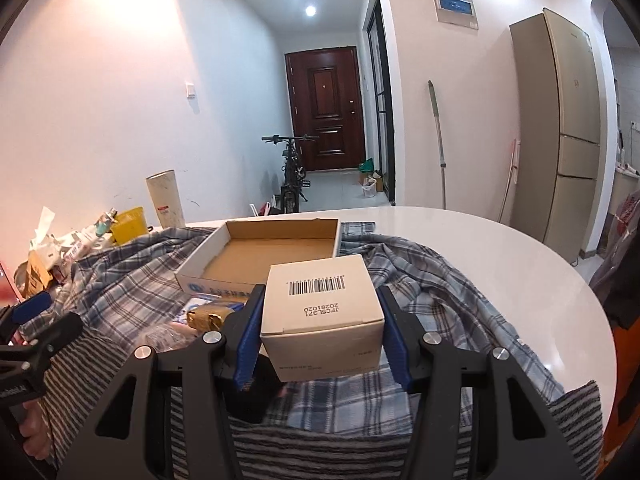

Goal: Organize objects
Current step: 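Grasp the white barcode box with the right gripper, then grasp the plastic-wrapped bandage roll with the left gripper while the right gripper holds the white box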

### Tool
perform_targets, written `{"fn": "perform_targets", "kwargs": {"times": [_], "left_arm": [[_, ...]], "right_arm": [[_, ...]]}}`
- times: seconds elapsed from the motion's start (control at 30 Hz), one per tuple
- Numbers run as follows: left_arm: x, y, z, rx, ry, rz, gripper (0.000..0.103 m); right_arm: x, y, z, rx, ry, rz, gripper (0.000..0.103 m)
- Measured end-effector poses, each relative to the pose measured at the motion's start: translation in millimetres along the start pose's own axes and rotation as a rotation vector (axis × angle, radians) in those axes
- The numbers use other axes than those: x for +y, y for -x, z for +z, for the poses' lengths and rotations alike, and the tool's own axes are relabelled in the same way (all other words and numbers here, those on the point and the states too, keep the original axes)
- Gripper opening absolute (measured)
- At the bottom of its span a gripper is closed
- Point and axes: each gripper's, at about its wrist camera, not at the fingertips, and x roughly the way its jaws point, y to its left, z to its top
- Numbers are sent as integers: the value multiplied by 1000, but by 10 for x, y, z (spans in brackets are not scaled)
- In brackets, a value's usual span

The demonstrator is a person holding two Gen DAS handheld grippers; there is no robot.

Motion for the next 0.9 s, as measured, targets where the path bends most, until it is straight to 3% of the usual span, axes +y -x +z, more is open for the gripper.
{"fn": "perform_targets", "kwargs": {"times": [0.13,0.27,0.47,0.63,0.73,0.9], "left_arm": [[75,30,161,-20,-24,-4,103],[137,-89,248,20,5,-51,103],[41,-467,207,139,26,-104,88],[-88,-790,65,264,2,-114,71],[-117,-969,-11,328,-11,-94,69],[-129,-1120,-123,394,-14,-113,69]], "right_arm": [[-33,14,32,-17,-20,0,52],[-62,35,51,-60,-29,-31,52],[-13,-23,-11,-98,25,-3,53],[-61,-120,-97,-115,-8,21,53],[-60,-140,-141,-141,16,-12,53],[-162,-201,-172,-116,-20,19,53]]}}
